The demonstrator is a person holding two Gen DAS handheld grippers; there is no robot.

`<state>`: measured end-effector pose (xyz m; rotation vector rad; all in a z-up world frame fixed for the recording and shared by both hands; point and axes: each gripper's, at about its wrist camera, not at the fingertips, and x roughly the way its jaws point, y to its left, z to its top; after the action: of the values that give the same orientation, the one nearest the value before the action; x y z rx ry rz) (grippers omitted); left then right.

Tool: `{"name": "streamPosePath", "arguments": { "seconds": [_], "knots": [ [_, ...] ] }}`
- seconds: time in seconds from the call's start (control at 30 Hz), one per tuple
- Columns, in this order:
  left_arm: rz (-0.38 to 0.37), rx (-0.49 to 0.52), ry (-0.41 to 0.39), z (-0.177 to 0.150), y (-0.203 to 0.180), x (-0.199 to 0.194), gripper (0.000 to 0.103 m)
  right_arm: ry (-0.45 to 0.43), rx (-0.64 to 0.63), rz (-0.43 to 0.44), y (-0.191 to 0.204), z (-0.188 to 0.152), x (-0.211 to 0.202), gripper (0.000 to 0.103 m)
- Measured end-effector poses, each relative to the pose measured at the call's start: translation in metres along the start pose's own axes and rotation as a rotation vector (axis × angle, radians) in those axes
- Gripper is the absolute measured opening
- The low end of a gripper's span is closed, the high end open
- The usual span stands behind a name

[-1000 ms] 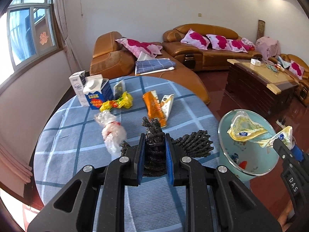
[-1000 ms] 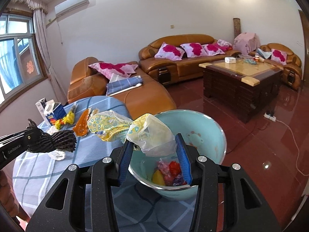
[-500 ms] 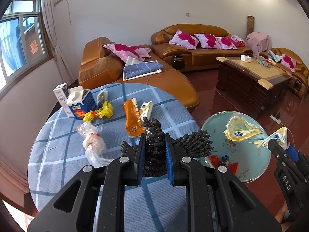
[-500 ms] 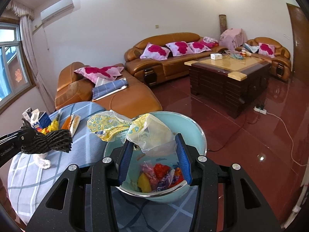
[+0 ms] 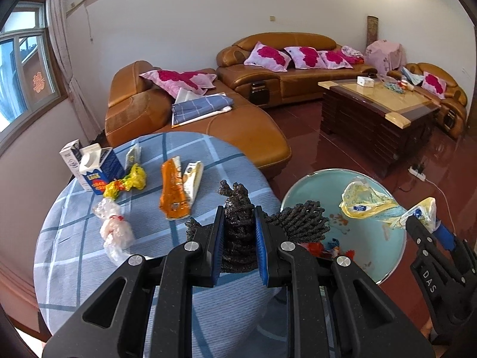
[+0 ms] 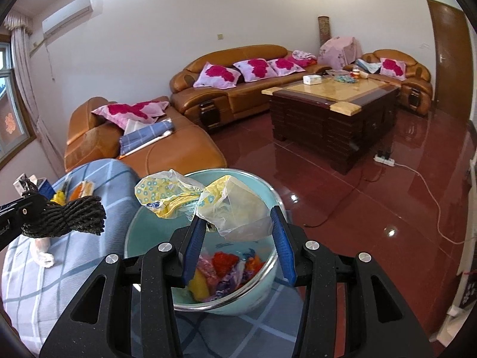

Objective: Collect trash
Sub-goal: 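Release the plastic bags into the bucket while the left tool drops the black scrubber in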

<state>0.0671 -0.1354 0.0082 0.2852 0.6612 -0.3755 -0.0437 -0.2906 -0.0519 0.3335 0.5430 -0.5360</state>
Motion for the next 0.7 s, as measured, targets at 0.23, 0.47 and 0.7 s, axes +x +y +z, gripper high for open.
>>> {"name": "streamPosePath", "arguments": {
  "seconds": [0.23, 0.47, 0.7],
  "knots": [
    [-0.031, 0.034, 0.027, 0.001, -0.024, 0.014, 0.019, 0.020, -0.004, -0.073, -0.007, -0.005, 0.014, 0.045],
    [-0.048, 0.064, 0.057, -0.001, -0.041, 0.032, 0.019, 0.071, 0.005, -0.076, -0.015, -0.010, 0.032, 0.045],
    [-0.058, 0.071, 0.077, 0.000, -0.046, 0.045, 0.019, 0.089, -0.004, -0.038, -0.012, -0.011, 0.043, 0.047]
  ]
}}
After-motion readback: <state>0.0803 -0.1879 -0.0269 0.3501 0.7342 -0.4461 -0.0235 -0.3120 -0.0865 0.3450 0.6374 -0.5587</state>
